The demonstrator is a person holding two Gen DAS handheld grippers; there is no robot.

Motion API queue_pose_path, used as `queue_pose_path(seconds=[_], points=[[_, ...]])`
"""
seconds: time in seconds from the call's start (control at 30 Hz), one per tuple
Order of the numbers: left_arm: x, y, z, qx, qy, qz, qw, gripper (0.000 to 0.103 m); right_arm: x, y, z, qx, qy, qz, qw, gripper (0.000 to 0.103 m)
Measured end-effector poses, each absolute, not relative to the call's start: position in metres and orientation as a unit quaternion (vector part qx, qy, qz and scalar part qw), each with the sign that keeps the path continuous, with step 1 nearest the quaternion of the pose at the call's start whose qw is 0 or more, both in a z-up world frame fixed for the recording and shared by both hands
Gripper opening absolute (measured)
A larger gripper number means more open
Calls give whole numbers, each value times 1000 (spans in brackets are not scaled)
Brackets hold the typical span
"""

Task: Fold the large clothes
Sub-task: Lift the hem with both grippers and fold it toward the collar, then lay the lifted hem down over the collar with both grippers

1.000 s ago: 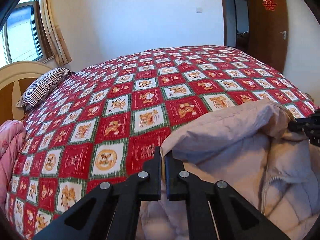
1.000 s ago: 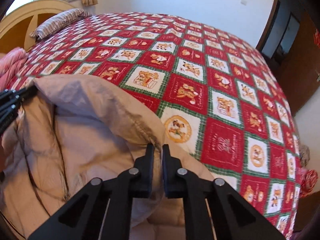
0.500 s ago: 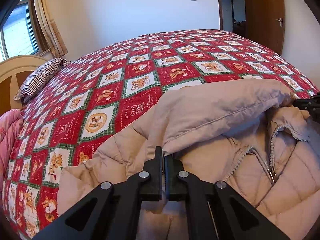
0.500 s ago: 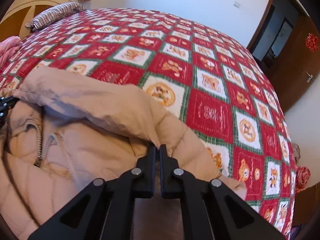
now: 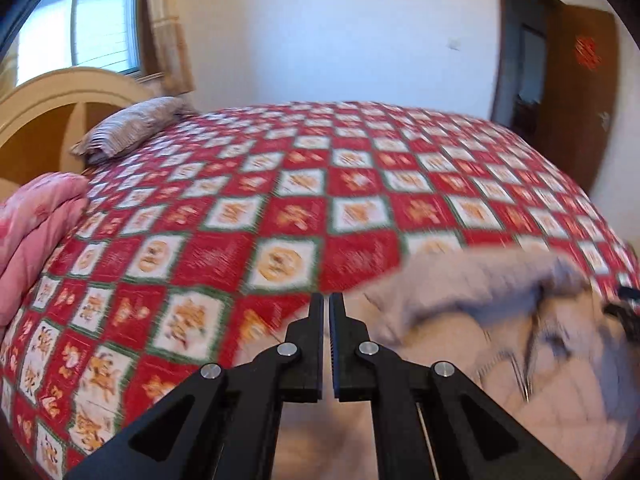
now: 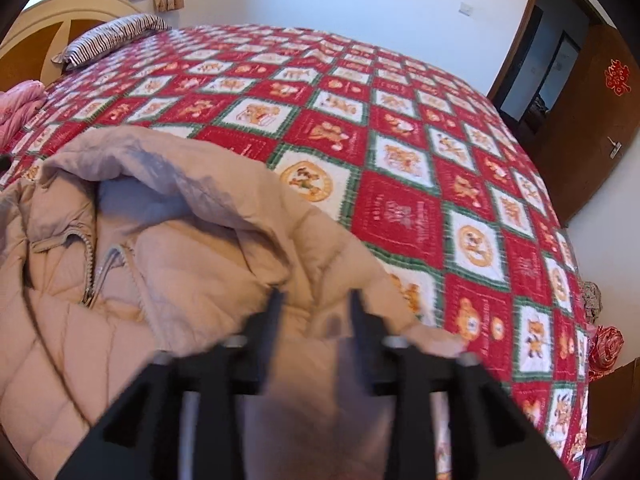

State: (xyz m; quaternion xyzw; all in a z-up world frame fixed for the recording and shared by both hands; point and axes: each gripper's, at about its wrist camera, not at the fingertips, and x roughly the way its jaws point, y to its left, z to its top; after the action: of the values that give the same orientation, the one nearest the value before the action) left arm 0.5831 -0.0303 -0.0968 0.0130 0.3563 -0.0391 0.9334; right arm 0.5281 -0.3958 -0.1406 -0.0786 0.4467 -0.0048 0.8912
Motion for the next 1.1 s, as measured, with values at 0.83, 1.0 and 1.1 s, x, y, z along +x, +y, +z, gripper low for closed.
queue_pose_path(seconds=[0.83, 1.0, 1.1], points=[[652, -122, -174, 67, 439, -22, 896, 79, 614, -344, -144, 73, 434, 25, 898, 60], [646, -122, -185, 55, 431, -22, 900, 85, 601, -348, -165, 64, 432, 17, 899, 60], [647, -118, -192, 36, 438, -26, 898, 90, 600, -347, -172, 54, 428, 10, 902, 60]])
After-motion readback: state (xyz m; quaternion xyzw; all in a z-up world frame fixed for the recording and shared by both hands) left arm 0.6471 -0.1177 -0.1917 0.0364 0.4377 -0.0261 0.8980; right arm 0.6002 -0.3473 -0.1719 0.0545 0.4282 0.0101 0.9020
